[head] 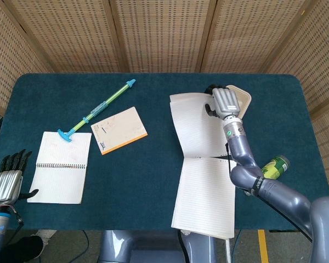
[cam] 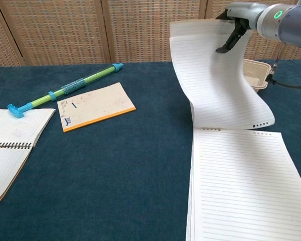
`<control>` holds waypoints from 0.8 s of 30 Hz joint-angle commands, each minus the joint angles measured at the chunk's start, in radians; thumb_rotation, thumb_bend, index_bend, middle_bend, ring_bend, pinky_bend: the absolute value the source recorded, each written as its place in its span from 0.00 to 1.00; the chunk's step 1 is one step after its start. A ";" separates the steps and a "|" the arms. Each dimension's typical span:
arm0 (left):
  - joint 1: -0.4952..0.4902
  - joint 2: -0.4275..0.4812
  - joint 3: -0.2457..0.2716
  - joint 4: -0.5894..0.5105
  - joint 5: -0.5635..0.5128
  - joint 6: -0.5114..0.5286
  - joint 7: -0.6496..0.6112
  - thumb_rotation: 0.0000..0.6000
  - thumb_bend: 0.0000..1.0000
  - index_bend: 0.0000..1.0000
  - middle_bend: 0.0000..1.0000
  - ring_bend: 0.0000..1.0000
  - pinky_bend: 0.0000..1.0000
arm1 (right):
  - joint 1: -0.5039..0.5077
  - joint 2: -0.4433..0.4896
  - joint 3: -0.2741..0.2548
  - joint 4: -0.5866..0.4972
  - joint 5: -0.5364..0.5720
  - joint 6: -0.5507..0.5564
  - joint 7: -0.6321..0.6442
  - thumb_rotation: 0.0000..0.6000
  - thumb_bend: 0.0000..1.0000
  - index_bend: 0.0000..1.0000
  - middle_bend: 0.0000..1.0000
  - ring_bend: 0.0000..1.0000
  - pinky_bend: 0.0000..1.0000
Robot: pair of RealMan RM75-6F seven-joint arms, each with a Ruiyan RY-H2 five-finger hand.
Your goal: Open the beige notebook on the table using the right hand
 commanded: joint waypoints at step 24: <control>0.005 0.006 0.012 -0.002 0.025 0.022 -0.018 1.00 0.00 0.00 0.00 0.00 0.00 | -0.196 0.258 -0.111 -0.416 -0.094 0.151 0.111 1.00 0.08 0.00 0.00 0.00 0.00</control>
